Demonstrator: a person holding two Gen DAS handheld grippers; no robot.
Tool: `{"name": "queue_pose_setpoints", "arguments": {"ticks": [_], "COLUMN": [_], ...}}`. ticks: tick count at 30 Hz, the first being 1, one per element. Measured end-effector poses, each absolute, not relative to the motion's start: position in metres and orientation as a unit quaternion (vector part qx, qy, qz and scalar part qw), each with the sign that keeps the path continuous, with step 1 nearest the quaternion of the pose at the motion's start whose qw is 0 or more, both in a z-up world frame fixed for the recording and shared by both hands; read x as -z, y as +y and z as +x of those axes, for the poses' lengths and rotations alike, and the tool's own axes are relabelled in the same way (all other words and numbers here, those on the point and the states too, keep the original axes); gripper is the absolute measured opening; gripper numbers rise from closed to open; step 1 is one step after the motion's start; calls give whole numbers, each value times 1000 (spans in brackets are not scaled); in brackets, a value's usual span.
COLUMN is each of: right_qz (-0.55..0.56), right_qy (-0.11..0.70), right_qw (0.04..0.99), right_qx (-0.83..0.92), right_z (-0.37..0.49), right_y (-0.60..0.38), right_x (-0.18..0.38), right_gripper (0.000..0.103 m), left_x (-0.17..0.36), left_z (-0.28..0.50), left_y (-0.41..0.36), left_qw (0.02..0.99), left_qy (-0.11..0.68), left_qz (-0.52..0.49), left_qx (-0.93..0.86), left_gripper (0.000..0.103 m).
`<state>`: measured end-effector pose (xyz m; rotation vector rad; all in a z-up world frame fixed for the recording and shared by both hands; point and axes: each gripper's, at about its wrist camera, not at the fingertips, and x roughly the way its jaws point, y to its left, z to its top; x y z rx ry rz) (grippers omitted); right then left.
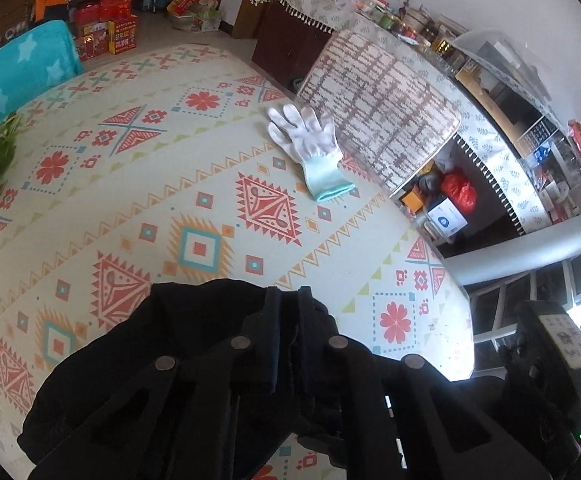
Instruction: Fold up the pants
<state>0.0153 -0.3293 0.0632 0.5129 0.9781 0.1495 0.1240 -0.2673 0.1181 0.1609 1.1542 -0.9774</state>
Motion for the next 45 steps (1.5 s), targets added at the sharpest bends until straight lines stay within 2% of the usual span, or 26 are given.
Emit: {"name": "queue_pose_setpoints", "arguments": {"ticks": [1,2,4,9,12,15,16,18,19,20,21,22,23,25,30,31,33,34,35,36,37,38,45], "right_qz": [247,256,248,198,143,136,144,158,162,165,168,170,169,154,137,135,139,150,157,167,180,189,229], "right_qy": [464,465,467,473,475,482,479,471,464,453,446,449,454,459,479,486,499,506,507,504,505,504,492], "right_qw": [847,842,841,848,862,863,865,868,871,876,878,876,874,874,867,863,855,849,848,847,844,843,838], "right_qx": [-81,-97,-110,-136,-104,-64,-47,-14,5,21,34,40,43,41,21,18,14,12,12,11,9,4,-54], "right_z": [18,22,29,42,37,21,15,0,-7,-15,-21,-21,-22,-17,-8,-4,4,8,9,9,9,8,5], "right_y": [-325,-318,-302,-254,-245,-262,-271,-294,-306,-316,-325,-332,-338,-343,-349,-348,-350,-354,-354,-356,-359,-361,-347], "right_x": [-64,-65,-69,-79,-87,-90,-91,-95,-96,-97,-98,-96,-92,-84,-54,-45,-29,-20,-16,-16,-18,-22,-55], "right_gripper": [12,4,4,4,4,7,12,38,75,95,95,95,95,94,87,81,63,45,37,35,27,22,11], "left_x": [-123,-126,-129,-118,-109,-104,-103,-97,-95,-93,-90,-88,-86,-84,-73,-69,-61,-59,-56,-57,-59,-62,-91], "left_z": [128,131,137,154,156,150,149,148,147,145,141,138,133,123,105,104,106,109,111,113,114,116,129], "left_y": [-251,-237,-207,-146,-135,-141,-146,-155,-162,-168,-178,-184,-193,-208,-252,-258,-268,-268,-269,-267,-265,-262,-214], "left_qw": [730,734,742,751,749,745,743,733,729,726,721,716,711,709,712,717,719,717,716,718,722,725,738], "left_qy": [522,521,519,531,534,534,535,544,548,550,555,557,560,557,557,556,561,565,569,568,566,564,551], "left_qz": [59,48,27,-24,-32,-28,-28,-34,-33,-30,-24,-21,-15,-4,58,73,88,88,85,82,81,76,6], "left_qx": [438,433,423,391,391,398,400,407,410,412,415,419,425,433,424,415,401,398,395,393,389,388,389], "left_gripper": [5,4,0,0,0,0,0,1,1,2,3,11,26,45,47,47,32,21,18,15,6,6,6]}}
